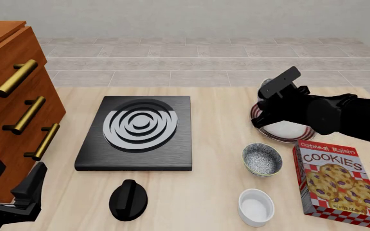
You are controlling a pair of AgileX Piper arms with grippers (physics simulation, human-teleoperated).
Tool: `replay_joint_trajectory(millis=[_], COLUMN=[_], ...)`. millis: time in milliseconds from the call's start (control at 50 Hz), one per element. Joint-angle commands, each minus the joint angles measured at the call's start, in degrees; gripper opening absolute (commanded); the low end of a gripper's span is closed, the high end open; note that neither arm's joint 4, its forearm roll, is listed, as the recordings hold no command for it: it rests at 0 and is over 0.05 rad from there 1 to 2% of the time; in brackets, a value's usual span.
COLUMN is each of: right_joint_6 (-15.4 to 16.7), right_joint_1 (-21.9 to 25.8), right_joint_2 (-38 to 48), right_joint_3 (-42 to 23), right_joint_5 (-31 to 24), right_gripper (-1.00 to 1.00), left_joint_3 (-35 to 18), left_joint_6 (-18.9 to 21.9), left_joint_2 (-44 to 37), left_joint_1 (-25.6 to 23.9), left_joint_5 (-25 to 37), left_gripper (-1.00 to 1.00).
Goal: Pick the akita bowl from table center and place it on the plate.
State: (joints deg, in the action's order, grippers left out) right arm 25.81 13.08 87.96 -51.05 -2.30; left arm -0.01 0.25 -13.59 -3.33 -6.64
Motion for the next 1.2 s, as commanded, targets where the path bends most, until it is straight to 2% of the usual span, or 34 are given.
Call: replay_joint_trajectory(millis=[20, 40, 140, 300, 400, 520, 540, 580, 840, 1020, 1200], right_joint_6=[-1.6, -0.2, -0.6, -4.2, -5.6, -5.4, -3.9, -3.6, -7.4, -5.5, -6.7], right_joint_1=[-5.4, -7.1, -8.6, -10.7, -11.4, -12.0, -12.4, -12.4, -10.9, -11.7, -12.0], right_joint_2=[3.7, 4.2, 6.3, 9.7, 12.3, 15.2, 15.6, 15.7, 19.9, 24.7, 27.3], right_joint_3=[-0.6, -0.3, -1.0, -4.6, -6.7, -7.2, -6.8, -6.7, -9.2, -12.5, -14.2], right_joint_5=[2.3, 3.2, 4.3, 4.0, 3.7, 4.5, 5.1, 5.0, 4.5, 2.9, 2.0], right_gripper=[-1.00, -1.00, -1.00, -1.00, -1.00, -1.00, -1.00, -1.00, -1.00, -1.00, -1.00], left_joint_3=[0.0, 0.0, 0.0, 0.0, 0.0, 0.0, 0.0, 0.0, 0.0, 0.0, 0.0], left_joint_6=[0.1, 0.2, 0.1, 0.1, -0.1, 0.0, 0.0, 0.0, -0.2, -0.2, -0.1], left_joint_2=[-0.6, -0.7, -1.4, -3.5, -2.3, -2.5, -2.7, -2.9, -2.9, -2.1, -2.4], left_joint_1=[-0.1, -0.1, 0.1, -0.3, 0.2, -0.1, -0.1, -0.1, 0.2, 0.2, 0.1], left_joint_5=[-0.5, -0.6, -1.2, -3.3, -2.1, -2.3, -2.5, -2.7, -2.7, -1.8, -2.0], left_gripper=[1.00, 1.00, 1.00, 1.00, 1.00, 1.00, 1.00, 1.00, 1.00, 1.00, 1.00])
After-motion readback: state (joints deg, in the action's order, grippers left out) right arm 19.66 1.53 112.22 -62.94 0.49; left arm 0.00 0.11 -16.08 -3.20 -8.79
